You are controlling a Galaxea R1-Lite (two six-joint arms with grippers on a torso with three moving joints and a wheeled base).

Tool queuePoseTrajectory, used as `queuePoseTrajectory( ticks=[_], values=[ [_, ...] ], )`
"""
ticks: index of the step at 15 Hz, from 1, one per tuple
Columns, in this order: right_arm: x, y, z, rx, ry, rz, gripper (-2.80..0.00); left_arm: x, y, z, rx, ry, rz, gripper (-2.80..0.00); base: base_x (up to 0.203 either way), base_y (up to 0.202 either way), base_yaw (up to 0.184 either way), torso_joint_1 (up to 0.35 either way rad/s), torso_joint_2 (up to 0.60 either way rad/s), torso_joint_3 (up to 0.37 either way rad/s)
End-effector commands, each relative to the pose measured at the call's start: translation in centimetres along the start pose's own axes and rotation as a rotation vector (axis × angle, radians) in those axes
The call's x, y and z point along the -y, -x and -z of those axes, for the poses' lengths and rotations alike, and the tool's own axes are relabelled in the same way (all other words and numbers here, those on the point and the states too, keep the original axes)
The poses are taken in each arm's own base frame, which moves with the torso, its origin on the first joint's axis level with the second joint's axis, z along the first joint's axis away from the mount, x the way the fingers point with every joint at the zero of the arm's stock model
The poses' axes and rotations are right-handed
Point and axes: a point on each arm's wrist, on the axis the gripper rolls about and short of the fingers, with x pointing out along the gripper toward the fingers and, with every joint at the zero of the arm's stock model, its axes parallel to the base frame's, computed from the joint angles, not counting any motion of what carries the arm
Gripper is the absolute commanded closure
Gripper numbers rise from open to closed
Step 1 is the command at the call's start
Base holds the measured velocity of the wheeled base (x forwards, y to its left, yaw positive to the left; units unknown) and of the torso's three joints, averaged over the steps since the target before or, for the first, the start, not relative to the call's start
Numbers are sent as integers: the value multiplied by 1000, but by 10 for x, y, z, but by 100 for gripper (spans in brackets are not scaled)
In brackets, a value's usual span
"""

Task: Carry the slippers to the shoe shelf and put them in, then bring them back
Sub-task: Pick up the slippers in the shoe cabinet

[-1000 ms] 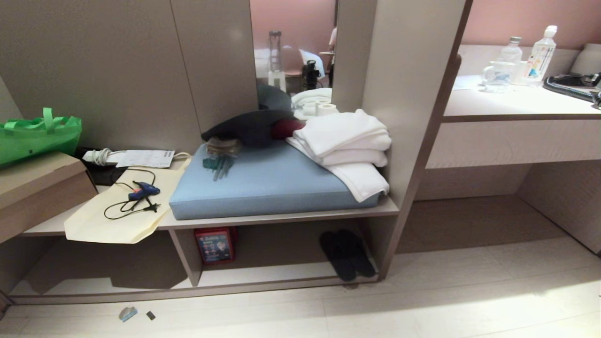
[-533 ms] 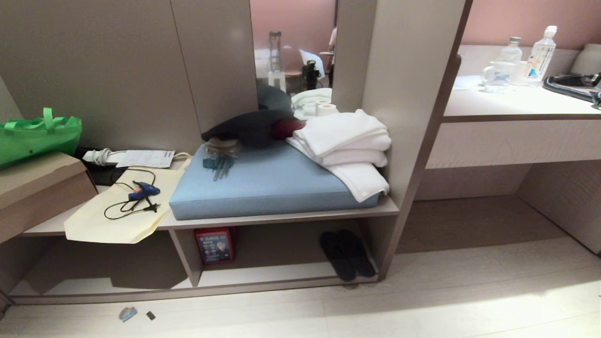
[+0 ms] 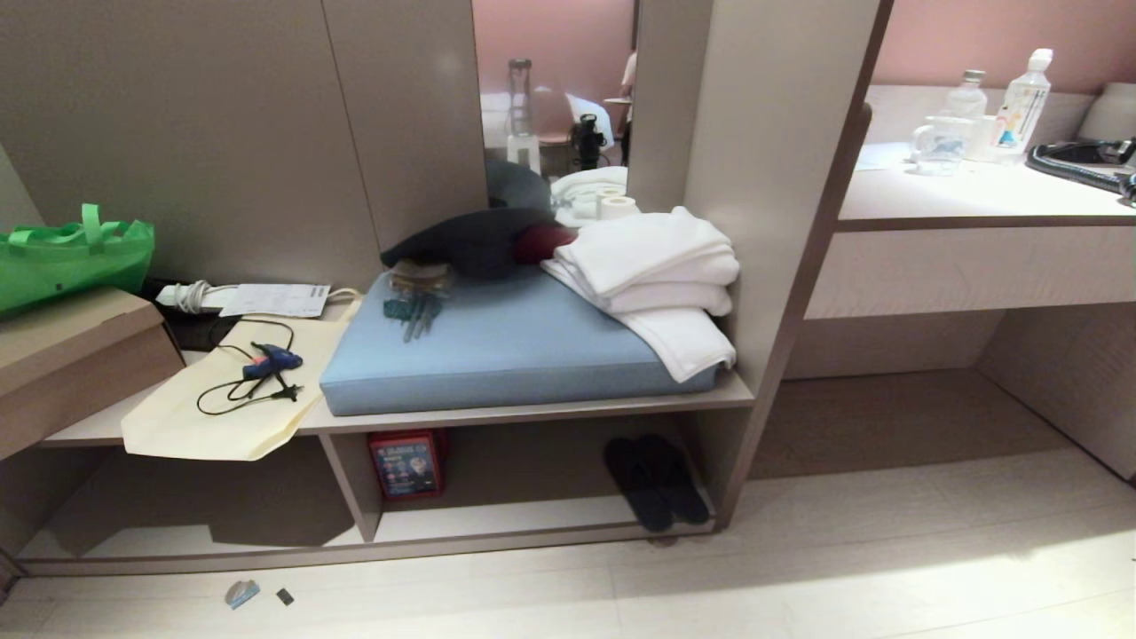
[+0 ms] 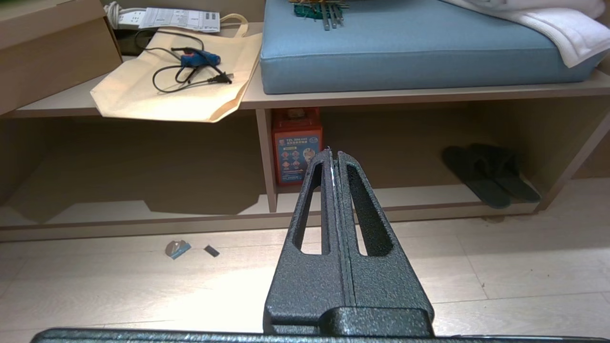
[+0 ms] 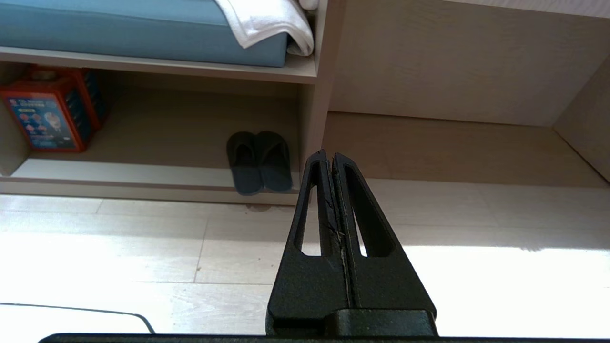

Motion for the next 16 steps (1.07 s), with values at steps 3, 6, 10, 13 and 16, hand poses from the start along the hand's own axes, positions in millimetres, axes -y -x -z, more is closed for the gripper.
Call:
queuePoseTrajectory(
  ticks=[3,6,10,13,16],
  values=[
    [0,0,0,-1,0,-1,0,0,-1,2,-8,0,-1,0,0,0,0,0,0,0],
    [0,0,0,-1,0,0,0,0,-1,2,-8,0,-1,0,0,0,0,0,0,0],
    [0,0,0,-1,0,0,0,0,-1,2,-8,0,-1,0,0,0,0,0,0,0],
    [0,0,0,-1,-1,0,0,0,-1,2,-8,0,-1,0,0,0,0,3,2,-33],
    [0,0,0,-1,0,0,0,0,-1,2,-8,0,-1,0,0,0,0,1,0,-162]
  ],
)
